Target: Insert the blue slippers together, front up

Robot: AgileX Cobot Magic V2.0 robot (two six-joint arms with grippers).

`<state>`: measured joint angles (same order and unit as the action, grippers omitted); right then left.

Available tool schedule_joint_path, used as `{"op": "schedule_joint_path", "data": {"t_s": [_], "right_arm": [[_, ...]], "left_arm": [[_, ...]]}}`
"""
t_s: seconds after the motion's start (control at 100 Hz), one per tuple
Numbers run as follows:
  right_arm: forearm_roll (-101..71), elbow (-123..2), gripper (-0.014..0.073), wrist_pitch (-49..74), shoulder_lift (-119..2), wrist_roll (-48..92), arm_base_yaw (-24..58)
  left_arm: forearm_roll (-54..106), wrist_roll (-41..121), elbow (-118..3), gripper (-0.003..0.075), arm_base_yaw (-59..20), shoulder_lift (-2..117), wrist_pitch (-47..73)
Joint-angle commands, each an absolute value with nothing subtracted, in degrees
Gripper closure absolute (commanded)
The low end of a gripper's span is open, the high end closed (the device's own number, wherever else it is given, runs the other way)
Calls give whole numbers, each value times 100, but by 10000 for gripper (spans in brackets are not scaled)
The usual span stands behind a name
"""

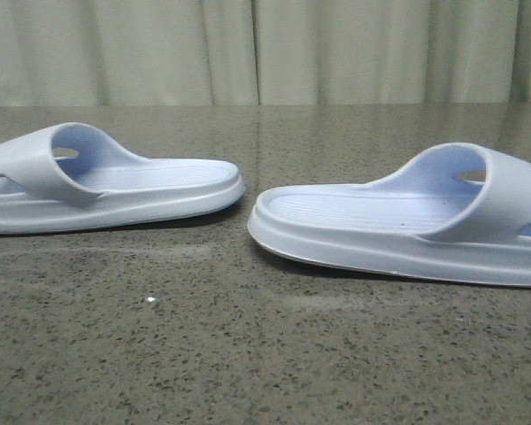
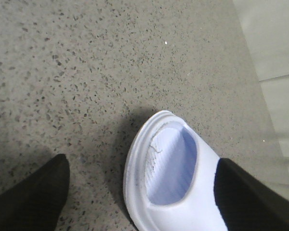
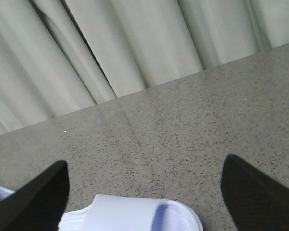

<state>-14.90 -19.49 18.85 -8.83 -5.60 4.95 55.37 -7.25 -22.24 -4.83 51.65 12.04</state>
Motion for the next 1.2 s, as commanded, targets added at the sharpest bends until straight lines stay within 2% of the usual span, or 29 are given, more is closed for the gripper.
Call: {"op": "schedule_joint_path", "data": {"t_s": [0.0,0.83,1.08,1.19], "right_arm": [[-1511,-2168,34,1407,-1008,-556,487],[-1511,-2168,34,1407,-1008,-556,487],[-1511,-2168,34,1407,-1008,-556,487],[-1511,-2168,34,1407,-1008,-556,487]], "left_arm": [[5661,-739,-2530,174,-488,5318,1096],[5881,-718,-2984,174,-488,6542,1743],[6642,238,-2984,176,-488,6785,2032],[7026,641,-2984,212,-488,6936,2203]]}}
